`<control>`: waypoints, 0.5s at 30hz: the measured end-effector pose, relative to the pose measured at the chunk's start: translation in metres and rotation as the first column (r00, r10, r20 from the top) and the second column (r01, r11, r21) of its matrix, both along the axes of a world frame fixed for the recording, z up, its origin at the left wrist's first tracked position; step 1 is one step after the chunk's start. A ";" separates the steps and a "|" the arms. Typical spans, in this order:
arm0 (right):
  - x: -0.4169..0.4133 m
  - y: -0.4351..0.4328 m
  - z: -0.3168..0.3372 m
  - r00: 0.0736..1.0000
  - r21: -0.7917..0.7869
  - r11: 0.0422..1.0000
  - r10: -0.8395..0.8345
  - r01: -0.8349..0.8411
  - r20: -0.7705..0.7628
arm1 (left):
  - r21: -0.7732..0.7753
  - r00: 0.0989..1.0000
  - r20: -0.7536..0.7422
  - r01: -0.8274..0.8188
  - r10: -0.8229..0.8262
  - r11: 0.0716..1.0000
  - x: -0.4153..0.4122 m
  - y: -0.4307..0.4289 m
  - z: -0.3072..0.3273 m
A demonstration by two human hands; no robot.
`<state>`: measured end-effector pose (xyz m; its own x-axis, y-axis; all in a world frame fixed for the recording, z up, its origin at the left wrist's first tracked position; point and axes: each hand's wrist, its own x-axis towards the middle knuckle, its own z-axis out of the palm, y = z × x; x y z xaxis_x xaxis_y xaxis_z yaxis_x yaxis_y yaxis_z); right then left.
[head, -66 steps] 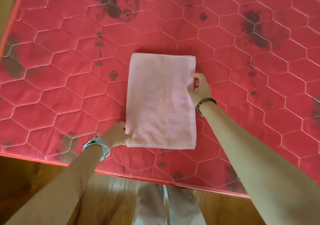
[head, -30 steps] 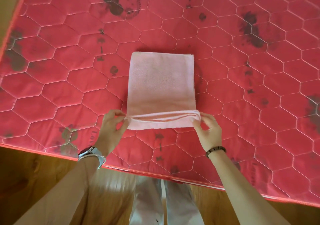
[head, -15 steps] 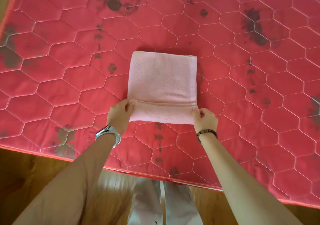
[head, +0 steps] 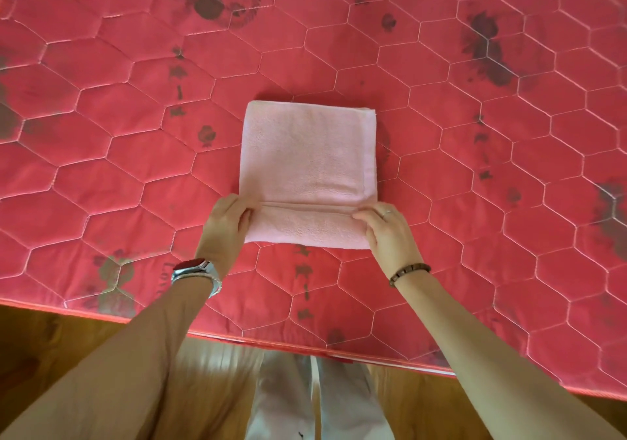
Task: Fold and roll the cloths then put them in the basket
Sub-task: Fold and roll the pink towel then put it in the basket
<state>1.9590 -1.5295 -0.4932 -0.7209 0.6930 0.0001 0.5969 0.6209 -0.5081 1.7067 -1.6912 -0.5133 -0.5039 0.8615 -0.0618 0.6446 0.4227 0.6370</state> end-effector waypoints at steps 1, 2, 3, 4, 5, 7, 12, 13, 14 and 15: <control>0.004 -0.001 0.001 1.000 -0.049 0.999 0.023 -0.023 0.002 | 0.003 0.998 0.000 0.058 -0.058 0.998 -0.003 -0.005 0.002; 0.010 -0.002 0.002 0.999 -0.108 0.994 0.030 -0.029 0.010 | -0.004 0.993 0.012 0.114 -0.114 0.993 -0.005 -0.010 0.005; 0.014 -0.003 0.004 0.999 -0.169 0.985 0.036 -0.031 0.024 | -0.026 0.986 0.034 0.161 -0.160 0.987 -0.008 -0.015 0.007; 0.019 -0.005 0.004 0.998 -0.224 0.974 0.046 -0.036 0.040 | -0.054 0.980 0.061 0.195 -0.192 0.979 -0.009 -0.018 0.008; 0.022 -0.007 0.005 0.997 -0.271 0.962 0.057 -0.039 0.059 | -0.083 0.974 0.081 0.218 -0.212 0.972 -0.009 -0.021 0.008; 0.024 -0.010 0.003 0.993 -0.317 0.948 0.066 -0.032 0.098 | -0.111 0.971 0.077 0.235 -0.227 0.966 -0.008 -0.023 0.004; 0.017 -0.009 0.001 0.996 -0.282 0.959 0.009 0.015 0.085 | -0.099 0.986 0.122 0.126 -0.114 0.987 -0.002 -0.013 0.002; 0.016 -0.007 0.003 0.996 -0.313 0.949 -0.022 0.049 0.090 | -0.087 0.987 0.134 0.098 -0.086 0.991 -0.002 -0.011 0.004; 0.015 -0.005 0.005 0.994 -0.345 0.935 -0.055 0.084 0.095 | -0.073 0.988 0.137 0.077 -0.066 0.994 -0.002 -0.010 0.006; 0.015 -0.003 0.006 0.992 -0.365 0.925 -0.079 0.110 0.098 | -0.067 0.989 0.139 0.062 -0.052 0.996 -0.004 -0.010 0.009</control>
